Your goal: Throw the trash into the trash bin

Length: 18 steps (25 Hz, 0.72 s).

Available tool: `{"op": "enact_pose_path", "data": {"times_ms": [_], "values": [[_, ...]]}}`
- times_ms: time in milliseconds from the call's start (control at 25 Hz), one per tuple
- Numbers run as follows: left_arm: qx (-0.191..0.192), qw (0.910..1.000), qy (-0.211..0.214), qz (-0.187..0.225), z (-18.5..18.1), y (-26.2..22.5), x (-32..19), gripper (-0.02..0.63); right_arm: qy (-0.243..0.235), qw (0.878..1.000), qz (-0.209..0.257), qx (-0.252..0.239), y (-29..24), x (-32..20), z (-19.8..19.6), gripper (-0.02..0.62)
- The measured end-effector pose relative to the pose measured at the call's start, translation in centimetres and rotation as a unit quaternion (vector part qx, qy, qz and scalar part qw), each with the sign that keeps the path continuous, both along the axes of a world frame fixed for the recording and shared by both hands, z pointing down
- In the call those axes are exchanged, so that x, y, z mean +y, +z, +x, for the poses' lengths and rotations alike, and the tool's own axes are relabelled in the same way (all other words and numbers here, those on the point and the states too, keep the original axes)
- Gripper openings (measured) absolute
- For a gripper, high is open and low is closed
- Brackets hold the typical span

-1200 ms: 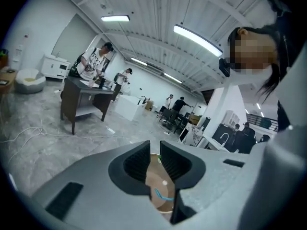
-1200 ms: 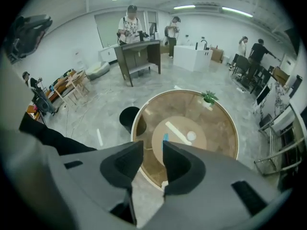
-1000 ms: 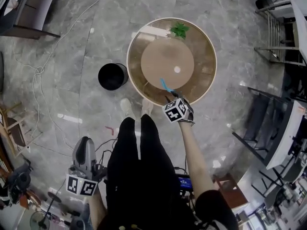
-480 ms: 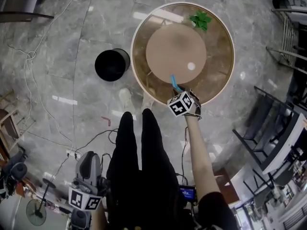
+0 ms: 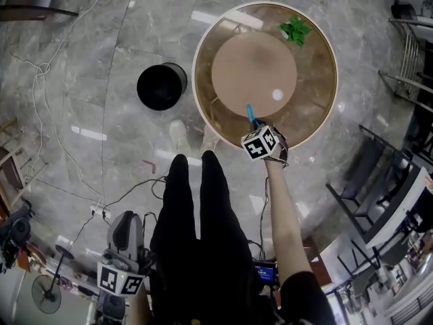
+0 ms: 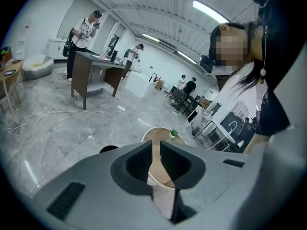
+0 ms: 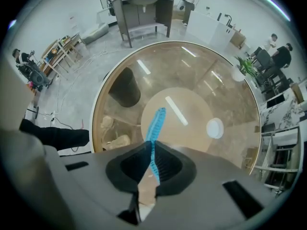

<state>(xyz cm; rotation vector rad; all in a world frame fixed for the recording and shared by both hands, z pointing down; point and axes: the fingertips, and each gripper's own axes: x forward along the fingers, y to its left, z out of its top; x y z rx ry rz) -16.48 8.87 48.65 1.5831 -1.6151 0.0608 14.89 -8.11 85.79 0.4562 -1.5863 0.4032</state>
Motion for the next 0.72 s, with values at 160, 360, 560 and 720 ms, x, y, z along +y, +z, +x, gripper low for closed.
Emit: {"op": "enact_pose_path", "data": {"times_ms": [160,360,560,720], "values": [[0.002,1.0000,-0.009,-0.001,-0.4,0.2,0.1,0.054,0.009,1.000,0.018,-0.019,-1.3,-0.9,-1.3,0.017],[0.001,0.9997,-0.025,0.004,-0.7,-0.1,0.5,0.054,-0.010,0.998,0.044,-0.053,-3.8,-1.8,-5.0,0.015],[-0.002,0.9978,-0.066,0.004,-2.1,-0.3,2.0,0.054,-0.072,0.992,0.052,-0.091,-5.1,-1.9,-11.6,0.015],[-0.004,0.9947,-0.103,0.004,-3.6,-0.6,3.7,0.054,-0.116,0.985,0.047,-0.121,-5.7,-1.3,-18.1,0.015]]}}
